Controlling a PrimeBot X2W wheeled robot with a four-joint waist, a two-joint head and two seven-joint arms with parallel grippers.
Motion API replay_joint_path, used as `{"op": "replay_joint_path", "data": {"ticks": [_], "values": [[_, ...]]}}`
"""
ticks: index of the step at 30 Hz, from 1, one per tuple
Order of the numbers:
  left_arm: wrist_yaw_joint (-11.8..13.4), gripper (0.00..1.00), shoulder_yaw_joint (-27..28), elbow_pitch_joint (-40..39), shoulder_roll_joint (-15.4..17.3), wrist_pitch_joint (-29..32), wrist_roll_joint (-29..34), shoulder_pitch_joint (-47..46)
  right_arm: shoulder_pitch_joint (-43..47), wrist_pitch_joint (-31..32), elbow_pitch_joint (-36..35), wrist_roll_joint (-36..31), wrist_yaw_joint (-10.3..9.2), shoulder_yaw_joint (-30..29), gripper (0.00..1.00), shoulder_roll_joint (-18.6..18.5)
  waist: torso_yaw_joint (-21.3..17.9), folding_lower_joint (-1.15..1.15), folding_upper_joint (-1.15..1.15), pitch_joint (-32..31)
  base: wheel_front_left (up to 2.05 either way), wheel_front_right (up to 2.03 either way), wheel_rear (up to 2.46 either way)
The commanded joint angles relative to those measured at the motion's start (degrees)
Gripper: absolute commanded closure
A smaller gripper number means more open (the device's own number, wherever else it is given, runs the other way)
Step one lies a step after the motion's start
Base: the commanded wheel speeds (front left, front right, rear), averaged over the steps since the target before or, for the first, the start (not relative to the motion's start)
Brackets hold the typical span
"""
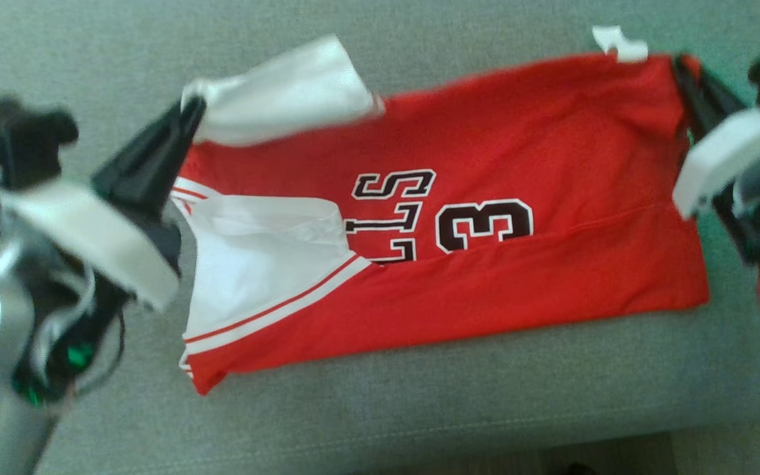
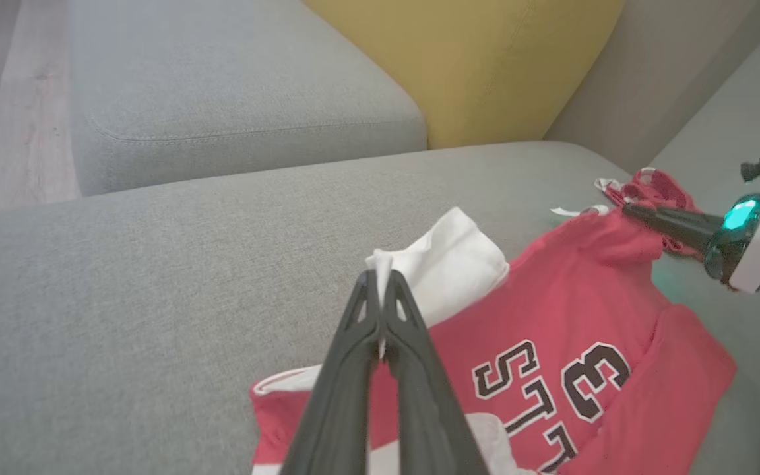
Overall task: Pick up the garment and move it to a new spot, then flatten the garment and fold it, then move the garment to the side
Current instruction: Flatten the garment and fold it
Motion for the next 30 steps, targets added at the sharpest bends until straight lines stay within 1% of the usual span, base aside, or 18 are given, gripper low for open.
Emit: {"op": "replay_joint_path", "data": {"ticks": [1, 5, 7, 10, 13, 15, 21, 22, 23, 24, 25, 27, 30], "values": [[0.6, 1.0, 3.3, -2.8, 2.5, -0.7, -0.3, -0.6, 1.3, -0.7, -2.3, 0.4, -0.05, -0.3, 1.0, -1.3, 0.8, 0.0, 0.0, -1.6, 0.0, 0.0, 0.0], [3.8, 1.0, 3.5, -9.1, 1.5, -3.4, -1.1, 9.2, 9.2, -1.7, -7.2, 0.4, -0.05, -3.7, 1.0, -1.5, 2.1, 0.0, 0.0, -4.1, 0.0, 0.0, 0.0], [5.0, 1.0, 3.0, -11.1, 0.7, -4.8, -1.3, 13.2, 13.0, -1.5, -9.8, -0.1, -0.05, -5.7, 1.0, -1.4, 2.8, 0.0, 0.0, -5.1, 0.0, 0.0, 0.0], [5.9, 1.0, 1.9, -12.1, -1.2, -6.8, -2.0, 17.9, 18.2, -0.5, -14.0, -1.1, -0.05, -8.6, 1.0, -0.9, 3.6, 0.0, 0.0, -6.2, 0.0, 0.0, 0.0], [6.2, 1.0, 1.0, -11.3, -3.8, -9.3, -3.4, 21.3, 22.5, 1.1, -17.4, -1.6, -0.05, -11.1, 1.0, 0.3, 4.1, 0.0, 0.0, -7.0, 0.0, 0.0, 0.0], [5.8, 1.0, 0.4, -9.8, -5.2, -10.8, -4.2, 22.8, 24.7, 1.9, -18.9, -2.1, -0.05, -12.4, 1.0, 1.0, 4.3, 0.0, 0.0, -7.4, 0.0, 0.0, 0.0], [4.3, 1.0, -0.4, -2.8, -7.5, -14.3, -4.9, 24.5, 29.0, 2.9, -21.3, -4.0, -0.05, -14.8, 0.99, 3.1, 4.3, 0.0, 0.0, -8.2, 0.0, 0.0, 0.0], [4.0, 0.7, -0.7, -1.5, -7.6, -14.7, -4.7, 24.5, 29.5, 2.9, -21.5, -4.3, -0.05, -15.0, 0.8, 3.6, 4.2, 0.0, 0.0, -8.4, 0.0, 0.0, 0.0], [3.7, 0.38, -0.9, -0.5, -7.8, -15.1, -4.5, 24.6, 30.0, 2.9, -21.7, -4.4, -0.05, -15.4, 0.55, 4.2, 4.1, 0.0, 0.0, -8.6, 0.0, 0.0, 0.0], [3.4, 0.0, -1.2, 0.3, -8.0, -15.6, -4.4, 24.7, 30.5, 2.7, -21.8, -4.4, -0.05, -15.9, 0.16, 4.8, 4.0, 0.0, 0.0, -8.8, 0.0, 0.0, 0.0], [3.2, 0.0, -1.4, 1.0, -8.3, -15.9, -4.4, 24.8, 31.1, 2.5, -21.9, -4.5, -0.05, -16.3, 0.0, 5.4, 3.9, 0.0, 0.0, -9.0, 0.0, 0.0, 0.0], [3.1, 0.0, -1.5, 1.7, -8.8, -16.9, -4.2, 25.0, 32.3, 1.9, -22.4, -4.5, -0.05, -17.4, 0.0, 6.6, 3.7, 0.0, 0.0, -9.3, 0.0, 0.0, 0.0], [3.7, 0.0, -1.1, 2.2, -9.4, -19.2, -3.1, 25.2, 34.1, 0.8, -23.1, -4.4, -0.05, -19.1, 0.0, 8.3, 3.5, 0.0, 0.0, -9.8, 0.0, 0.0, 0.0]]}}
